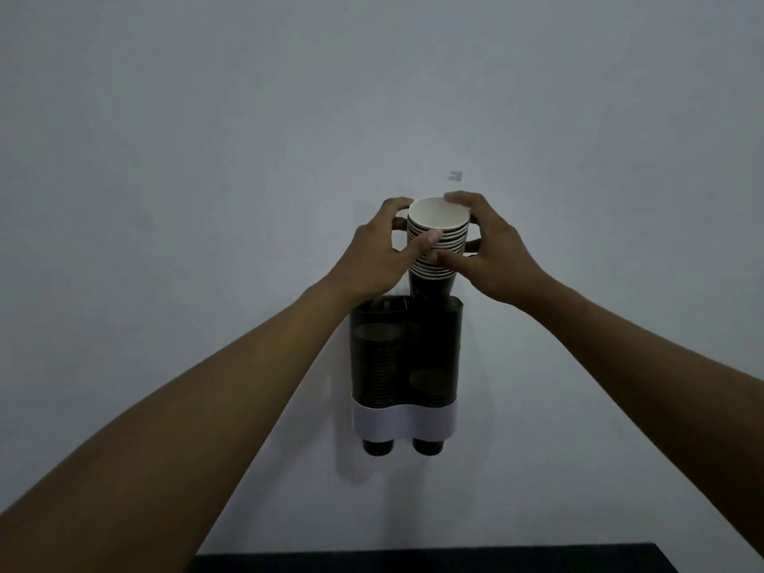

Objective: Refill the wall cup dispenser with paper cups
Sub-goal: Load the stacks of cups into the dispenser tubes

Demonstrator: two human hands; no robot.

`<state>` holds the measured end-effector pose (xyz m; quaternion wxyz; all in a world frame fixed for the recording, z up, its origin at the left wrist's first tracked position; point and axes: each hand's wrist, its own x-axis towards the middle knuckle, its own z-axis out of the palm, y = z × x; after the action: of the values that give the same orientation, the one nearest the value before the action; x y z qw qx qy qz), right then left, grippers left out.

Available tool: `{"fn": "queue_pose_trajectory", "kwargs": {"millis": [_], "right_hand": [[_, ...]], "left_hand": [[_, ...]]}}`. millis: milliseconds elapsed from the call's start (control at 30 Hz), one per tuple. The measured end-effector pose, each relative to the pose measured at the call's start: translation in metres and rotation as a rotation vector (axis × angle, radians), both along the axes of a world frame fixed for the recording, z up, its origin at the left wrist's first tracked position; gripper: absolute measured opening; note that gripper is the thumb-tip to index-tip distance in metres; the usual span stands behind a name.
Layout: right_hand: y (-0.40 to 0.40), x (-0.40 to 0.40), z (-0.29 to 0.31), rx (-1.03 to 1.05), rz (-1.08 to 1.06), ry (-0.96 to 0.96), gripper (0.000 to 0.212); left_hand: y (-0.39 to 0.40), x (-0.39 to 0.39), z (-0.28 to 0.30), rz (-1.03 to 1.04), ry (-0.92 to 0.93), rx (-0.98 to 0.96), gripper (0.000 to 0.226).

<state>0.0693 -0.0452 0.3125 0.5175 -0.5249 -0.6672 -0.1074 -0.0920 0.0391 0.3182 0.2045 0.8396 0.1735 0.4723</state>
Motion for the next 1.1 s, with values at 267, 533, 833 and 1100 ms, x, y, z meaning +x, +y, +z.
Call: {"fn": "queue_pose_trajectory", "kwargs": {"millis": [267,533,833,1100], "right_hand": [[0.027,0.02,-0.016,-0.136,-0.054,-0.052,0.037],[0.041,0.033,-0.031,-0.411,-0.161,-0.191,0.034],[0.037,0.033,-0.037,-0.581,-0.193,-0.3,0.043],[0.032,0.029,-0.035,-0.667,-0.224,-0.268,0.028]], "left_hand": [[0.027,0.019,-0.021,0.051,0.068,-0.038,0.056],[0.051,0.024,-0.046,0.123,0.233,-0.05,0.045],[0.056,0.021,-0.056,0.124,0.357,0.002,0.03],[0.05,0.022,-0.052,0.134,0.435,0.005,0.024]]}}
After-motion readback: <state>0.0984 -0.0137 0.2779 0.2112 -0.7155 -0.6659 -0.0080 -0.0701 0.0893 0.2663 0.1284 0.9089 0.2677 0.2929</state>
